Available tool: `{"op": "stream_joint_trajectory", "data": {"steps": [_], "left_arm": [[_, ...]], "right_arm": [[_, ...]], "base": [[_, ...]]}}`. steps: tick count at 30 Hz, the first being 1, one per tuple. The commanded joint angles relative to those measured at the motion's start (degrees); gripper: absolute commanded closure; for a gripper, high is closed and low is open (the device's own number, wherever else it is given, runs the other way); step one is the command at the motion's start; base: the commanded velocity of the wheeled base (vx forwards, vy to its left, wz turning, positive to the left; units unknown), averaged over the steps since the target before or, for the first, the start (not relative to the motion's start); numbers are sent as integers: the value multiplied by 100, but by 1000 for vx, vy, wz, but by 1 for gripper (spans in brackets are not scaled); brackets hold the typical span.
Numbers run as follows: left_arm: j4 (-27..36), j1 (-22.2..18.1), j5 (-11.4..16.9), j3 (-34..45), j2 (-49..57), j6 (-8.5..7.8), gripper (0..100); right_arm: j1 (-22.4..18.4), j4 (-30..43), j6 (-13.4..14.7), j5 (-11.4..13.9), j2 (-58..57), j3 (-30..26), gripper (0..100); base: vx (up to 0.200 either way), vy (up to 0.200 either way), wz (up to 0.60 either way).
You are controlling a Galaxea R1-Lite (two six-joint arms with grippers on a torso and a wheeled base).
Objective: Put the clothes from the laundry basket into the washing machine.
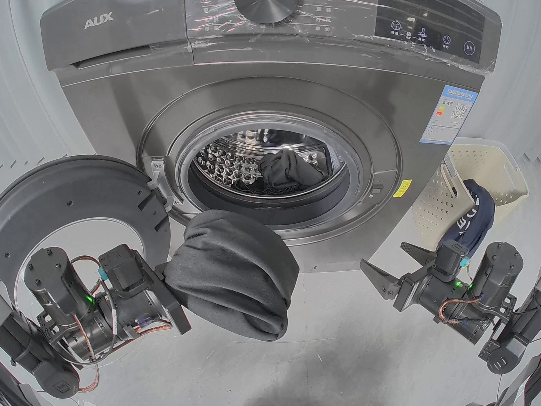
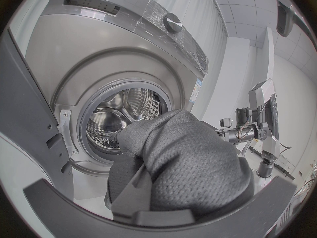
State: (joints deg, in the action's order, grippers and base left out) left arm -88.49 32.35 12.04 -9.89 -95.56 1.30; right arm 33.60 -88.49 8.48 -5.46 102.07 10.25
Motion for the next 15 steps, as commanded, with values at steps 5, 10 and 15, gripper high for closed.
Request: {"op": "stream_joint_trajectory", "data": {"steps": [5, 10, 15], "left_arm": [[-1, 34, -9, 39, -244, -43, 100], [-1, 34, 0, -5, -252, -43, 100], [-1, 61, 8, -5, -331, -25, 100]], "right_arm": [[68, -1, 13, 1, 32, -6, 0], [112, -1, 4, -8, 14, 21, 0], [200, -1, 13, -25, 23, 3, 0]], "base": [[120, 0, 0], [40, 0, 0], [200, 0, 0]]}}
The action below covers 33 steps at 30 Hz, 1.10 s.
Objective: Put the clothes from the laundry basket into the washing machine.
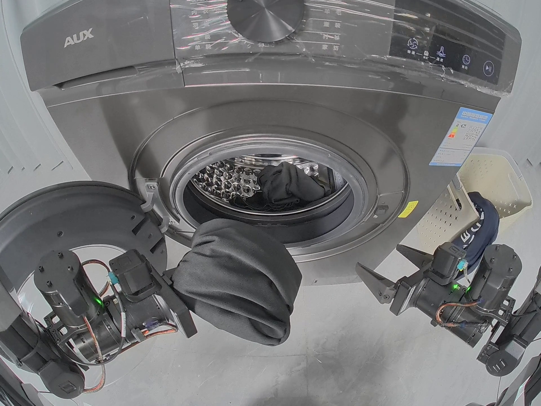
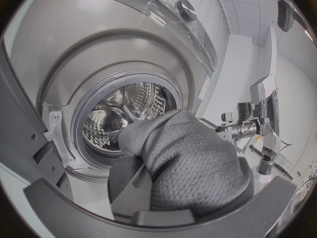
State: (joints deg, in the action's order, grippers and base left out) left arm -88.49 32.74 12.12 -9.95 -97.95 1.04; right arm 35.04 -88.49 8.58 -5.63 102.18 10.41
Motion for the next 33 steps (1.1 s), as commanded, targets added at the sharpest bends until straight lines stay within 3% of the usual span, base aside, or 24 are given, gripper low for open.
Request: {"op": "stream_joint_trajectory", "data": {"steps": [1, 13, 14, 16, 17, 18, 19, 25, 33], "left_arm": [[-1, 48, -8, 2, -93, 2, 100], [-1, 241, -25, -165, -242, 63, 100], [-1, 408, -60, -192, -330, 99, 100], [-10, 566, -368, -420, -558, 283, 100], [-1, 716, -772, -693, -725, 468, 100], [-1, 716, -772, -693, -725, 468, 100], [-10, 804, -1168, -1036, -998, 591, 100], [60, 795, -1133, -1844, -1490, 626, 100], [25, 742, -1177, -2169, -2158, 591, 100]], "right_arm": [[65, -1, 3, -8, 21, -13, 0], [205, -1, 3, -17, -40, -22, 0], [293, -10, 3, -43, -49, -22, 0], [381, -10, 29, -149, -67, 5, 0], [452, -10, 38, -228, -93, 14, 0], [452, -10, 38, -228, -93, 14, 0], [487, -1, 38, -272, -102, -4, 0], [487, -1, 29, -263, -181, -13, 0], [531, -1, 21, -245, -199, -22, 0]], "base": [[200, 0, 0], [33, 0, 0], [0, 0, 0], [0, 0, 0], [0, 0, 0], [0, 0, 0], [0, 0, 0], [0, 0, 0], [0, 0, 0]]}}
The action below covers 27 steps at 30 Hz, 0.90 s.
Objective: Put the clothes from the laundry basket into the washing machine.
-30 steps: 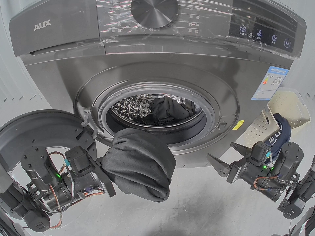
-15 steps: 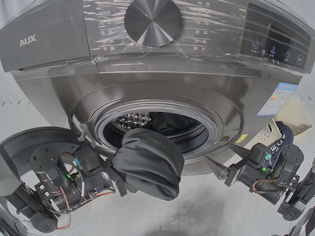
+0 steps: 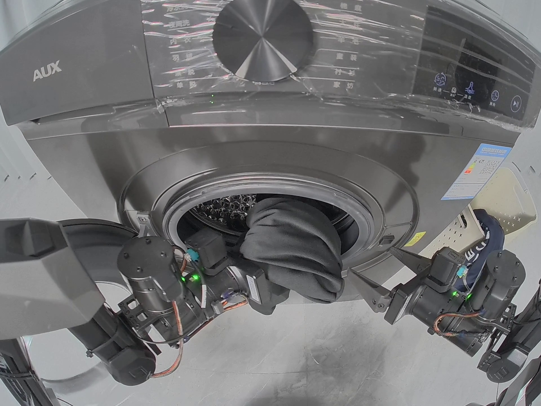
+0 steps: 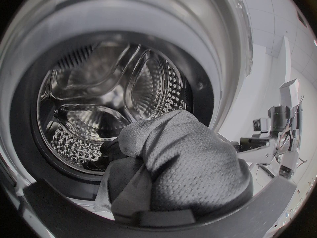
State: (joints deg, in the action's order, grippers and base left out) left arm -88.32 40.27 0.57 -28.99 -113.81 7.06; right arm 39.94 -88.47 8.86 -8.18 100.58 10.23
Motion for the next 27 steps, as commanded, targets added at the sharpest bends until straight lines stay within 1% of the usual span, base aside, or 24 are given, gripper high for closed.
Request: {"op": "stream_joint_trajectory", "data": {"steps": [1, 5, 11, 15, 17, 20, 23, 27], "left_arm": [[17, -10, -22, -335, -634, -20, 100], [69, -282, -13, -1100, -1126, -29, 100], [166, -326, -22, -1671, -1530, -20, 100], [500, -353, -22, -1997, -1600, -20, 100], [729, -449, -31, -2313, -1679, -20, 100], [1010, -564, -172, -2752, -1759, -29, 100], [1203, -678, -198, -3192, -1934, -20, 100], [1414, -722, -277, -3649, -2163, -29, 100]], "right_arm": [[41, -4, -7, 18, -30, -3, 0], [41, -4, -16, 27, 5, -161, 0], [208, -4, -7, 9, 5, -258, 0], [234, -4, -25, 9, -21, -337, 0], [243, -4, -34, 18, -21, -364, 0], [251, -4, -34, 27, -13, -372, 0], [269, -4, -25, 18, -13, -364, 0], [269, -4, -34, 18, -13, -355, 0]], "base": [[0, 0, 0], [0, 0, 0], [0, 0, 0], [0, 0, 0], [0, 0, 0], [0, 0, 0], [0, 0, 0], [0, 0, 0]]}}
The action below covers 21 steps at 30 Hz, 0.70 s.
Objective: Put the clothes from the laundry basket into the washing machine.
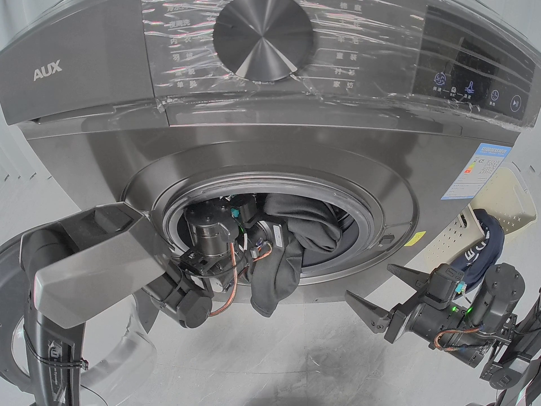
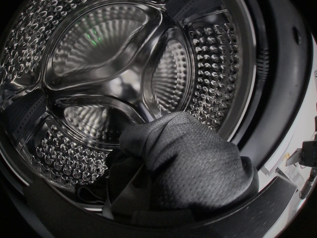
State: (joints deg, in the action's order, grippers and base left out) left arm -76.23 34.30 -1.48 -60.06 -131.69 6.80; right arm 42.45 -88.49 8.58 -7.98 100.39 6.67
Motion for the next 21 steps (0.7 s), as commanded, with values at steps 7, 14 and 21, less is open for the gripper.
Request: {"op": "stream_joint_trajectory", "data": {"steps": [7, 14, 21], "left_arm": [[706, -275, -160, -1377, -682, -3, 100], [1013, -495, -318, -2176, -867, 5, 100], [1145, -530, -327, -2185, -814, 23, 0]], "right_arm": [[9, -1, -14, 16, 86, 36, 0], [9, -1, -14, 7, 104, 36, 0], [9, -1, 3, 16, 130, 54, 0]], "base": [[0, 0, 0], [0, 0, 0], [0, 0, 0]]}}
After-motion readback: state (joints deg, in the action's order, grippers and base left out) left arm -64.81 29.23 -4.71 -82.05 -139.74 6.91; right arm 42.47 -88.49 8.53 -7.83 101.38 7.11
